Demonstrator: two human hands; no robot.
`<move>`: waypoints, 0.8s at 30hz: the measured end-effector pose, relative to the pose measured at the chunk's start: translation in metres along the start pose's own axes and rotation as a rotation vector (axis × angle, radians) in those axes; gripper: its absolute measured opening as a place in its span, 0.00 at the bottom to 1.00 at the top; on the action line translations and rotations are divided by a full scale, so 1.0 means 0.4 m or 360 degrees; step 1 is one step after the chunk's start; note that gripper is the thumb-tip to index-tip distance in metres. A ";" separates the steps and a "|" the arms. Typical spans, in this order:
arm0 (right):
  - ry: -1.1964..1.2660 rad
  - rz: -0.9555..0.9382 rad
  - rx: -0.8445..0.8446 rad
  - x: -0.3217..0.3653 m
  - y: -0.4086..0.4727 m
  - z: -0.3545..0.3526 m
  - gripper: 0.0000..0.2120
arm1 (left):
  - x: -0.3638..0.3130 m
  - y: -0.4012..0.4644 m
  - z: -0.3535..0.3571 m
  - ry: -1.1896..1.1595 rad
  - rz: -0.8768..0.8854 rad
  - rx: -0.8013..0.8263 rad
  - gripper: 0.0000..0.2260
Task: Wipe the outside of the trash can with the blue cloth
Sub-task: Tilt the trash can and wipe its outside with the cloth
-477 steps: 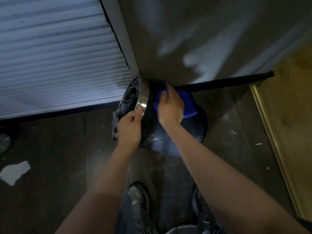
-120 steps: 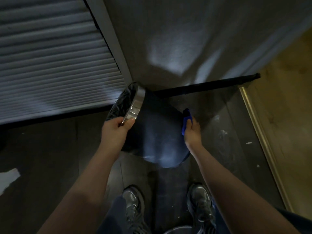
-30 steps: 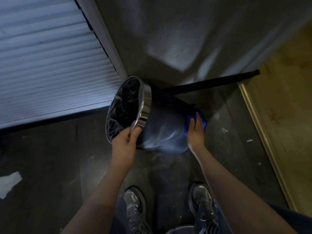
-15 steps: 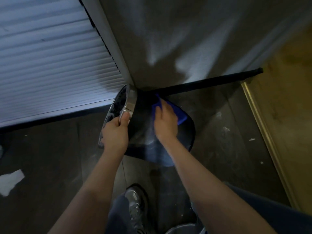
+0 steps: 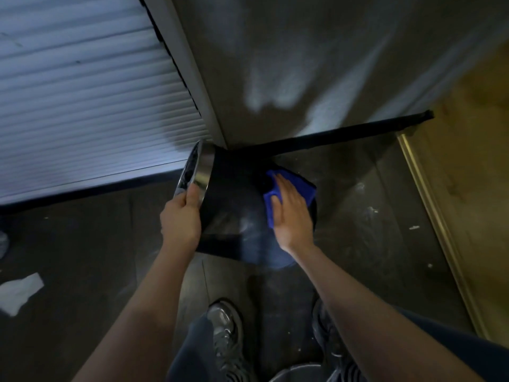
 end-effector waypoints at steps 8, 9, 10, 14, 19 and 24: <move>0.0286 0.0820 -0.0125 -0.163 -0.025 -0.028 0.19 | -0.060 -0.030 0.031 0.0168 0.0228 0.0034 0.19; 0.0268 0.0875 -0.0149 -0.155 -0.020 -0.027 0.19 | -0.067 -0.032 0.036 0.0192 0.0248 0.0041 0.20; 0.0253 0.0906 -0.0155 -0.139 -0.010 -0.029 0.19 | -0.072 -0.033 0.039 0.0213 0.0256 0.0053 0.19; 0.0362 0.0502 -0.0109 0.044 0.100 -0.026 0.19 | -0.085 -0.041 0.052 0.0256 0.0221 0.0093 0.17; 0.0341 -0.0005 -0.0097 0.268 0.149 -0.005 0.20 | -0.089 -0.042 0.068 0.0102 0.0144 0.0130 0.23; 0.0042 -0.0291 0.0025 0.203 0.039 0.016 0.21 | -0.070 -0.030 0.046 0.0059 -0.0006 0.0110 0.24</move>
Point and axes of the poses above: each hand's wrist, its own y-axis towards the middle knuckle, its own z-axis out of the palm, x = y × z, the point moved 5 cm from there along y, towards the middle knuckle, and after that the axes turned 3 degrees about -z, right-handed, at the moved point
